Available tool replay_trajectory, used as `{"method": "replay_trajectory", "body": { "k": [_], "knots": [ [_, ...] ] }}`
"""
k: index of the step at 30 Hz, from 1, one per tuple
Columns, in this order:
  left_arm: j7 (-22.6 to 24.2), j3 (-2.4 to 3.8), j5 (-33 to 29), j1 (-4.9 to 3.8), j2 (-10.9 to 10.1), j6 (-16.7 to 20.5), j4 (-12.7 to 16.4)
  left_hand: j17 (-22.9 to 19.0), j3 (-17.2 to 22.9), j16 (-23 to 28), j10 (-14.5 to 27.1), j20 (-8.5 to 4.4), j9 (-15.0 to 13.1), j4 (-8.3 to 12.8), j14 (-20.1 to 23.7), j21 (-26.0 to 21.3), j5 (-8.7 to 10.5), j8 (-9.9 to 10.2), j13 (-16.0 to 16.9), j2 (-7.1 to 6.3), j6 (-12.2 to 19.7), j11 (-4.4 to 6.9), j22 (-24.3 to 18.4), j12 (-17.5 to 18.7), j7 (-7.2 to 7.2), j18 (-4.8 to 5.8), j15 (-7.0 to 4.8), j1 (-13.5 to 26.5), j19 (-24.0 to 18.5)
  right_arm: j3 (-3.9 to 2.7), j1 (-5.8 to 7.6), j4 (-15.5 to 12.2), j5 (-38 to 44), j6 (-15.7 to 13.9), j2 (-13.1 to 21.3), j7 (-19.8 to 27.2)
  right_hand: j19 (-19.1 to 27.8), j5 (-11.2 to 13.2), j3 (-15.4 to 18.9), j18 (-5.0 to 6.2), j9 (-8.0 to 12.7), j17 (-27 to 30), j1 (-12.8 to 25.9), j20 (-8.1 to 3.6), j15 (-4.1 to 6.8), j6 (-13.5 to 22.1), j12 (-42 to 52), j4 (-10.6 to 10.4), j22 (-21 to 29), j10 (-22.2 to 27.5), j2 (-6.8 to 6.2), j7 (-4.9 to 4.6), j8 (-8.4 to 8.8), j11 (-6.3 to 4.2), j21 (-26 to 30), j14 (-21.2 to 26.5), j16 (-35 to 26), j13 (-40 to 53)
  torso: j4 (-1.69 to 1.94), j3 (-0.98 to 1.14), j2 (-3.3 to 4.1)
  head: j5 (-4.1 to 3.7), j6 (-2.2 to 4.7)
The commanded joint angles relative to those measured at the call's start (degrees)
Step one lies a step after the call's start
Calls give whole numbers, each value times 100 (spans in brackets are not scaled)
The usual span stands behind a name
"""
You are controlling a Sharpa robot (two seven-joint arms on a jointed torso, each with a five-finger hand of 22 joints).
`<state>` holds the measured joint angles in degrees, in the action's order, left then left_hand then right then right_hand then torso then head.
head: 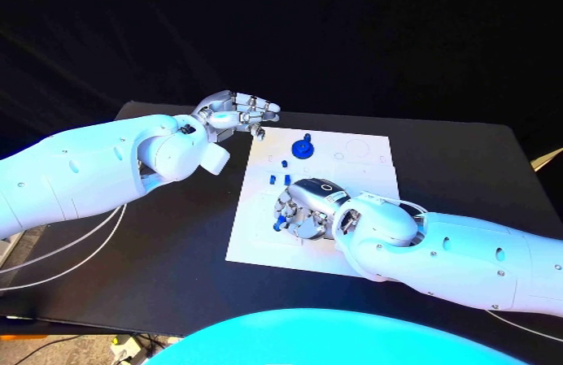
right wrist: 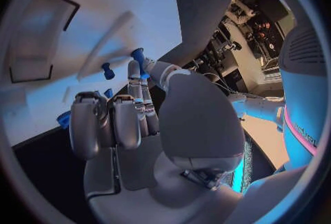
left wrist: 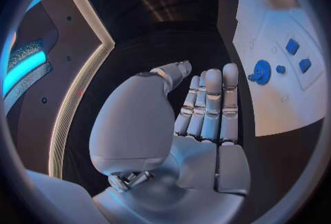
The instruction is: Assemble the parts on the task board
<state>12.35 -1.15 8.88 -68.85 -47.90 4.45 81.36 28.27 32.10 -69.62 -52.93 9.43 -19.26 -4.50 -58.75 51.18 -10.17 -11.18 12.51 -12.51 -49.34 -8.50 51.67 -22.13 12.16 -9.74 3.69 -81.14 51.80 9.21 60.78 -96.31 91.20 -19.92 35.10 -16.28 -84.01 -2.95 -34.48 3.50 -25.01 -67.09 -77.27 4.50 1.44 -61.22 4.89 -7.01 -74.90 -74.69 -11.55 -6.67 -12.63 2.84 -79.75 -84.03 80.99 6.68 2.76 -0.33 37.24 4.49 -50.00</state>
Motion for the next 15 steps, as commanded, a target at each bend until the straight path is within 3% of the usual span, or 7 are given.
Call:
{"method": "replay_trajectory", "body": {
  "k": [1,6,7,15],
  "knots": [
    [22,4,-33,-4,5,-91,12,-5,18,9,47,10,2,-31,7,-40,11,11,-3,34,54,9,-6,-43,4,-81,41,-8,9,14,-14,3,79,170,-16,3,-206,-71,56,-111,-201,-3,169,-1,-29,225,-31,11,-821,44,-103,-83,147,55,12,-188,0,24,-1,0,-2,-11,0],
    [19,4,-34,-4,-1,-89,13,-5,18,9,47,10,2,-31,7,-40,11,11,-3,34,54,9,-6,-43,4,-81,41,-8,9,20,-15,11,65,94,-17,14,-194,-58,260,-101,-80,-6,412,19,-30,727,-54,-52,-810,116,-375,-97,462,48,44,-185,9,74,-1,2,1,-12,0],
    [19,4,-34,-4,-2,-89,13,-5,18,9,47,10,2,-31,7,-40,11,11,-3,34,54,9,-6,-43,4,-81,41,-8,9,21,-15,13,64,79,-16,13,-195,-59,293,-101,-50,-1,414,12,-17,842,-53,-50,-813,128,-394,-89,532,31,43,-184,9,90,0,3,1,-15,0],
    [15,4,-34,-4,-13,-90,17,-5,18,9,47,10,2,-31,7,-40,11,11,-3,34,54,9,-6,-43,4,-81,41,-8,9,22,-15,1,63,-22,16,1,-194,-61,326,-100,-27,-10,396,4,-9,925,-50,-38,-813,137,-403,-84,585,23,48,-185,13,110,-2,5,3,-20,0]
  ]
}}
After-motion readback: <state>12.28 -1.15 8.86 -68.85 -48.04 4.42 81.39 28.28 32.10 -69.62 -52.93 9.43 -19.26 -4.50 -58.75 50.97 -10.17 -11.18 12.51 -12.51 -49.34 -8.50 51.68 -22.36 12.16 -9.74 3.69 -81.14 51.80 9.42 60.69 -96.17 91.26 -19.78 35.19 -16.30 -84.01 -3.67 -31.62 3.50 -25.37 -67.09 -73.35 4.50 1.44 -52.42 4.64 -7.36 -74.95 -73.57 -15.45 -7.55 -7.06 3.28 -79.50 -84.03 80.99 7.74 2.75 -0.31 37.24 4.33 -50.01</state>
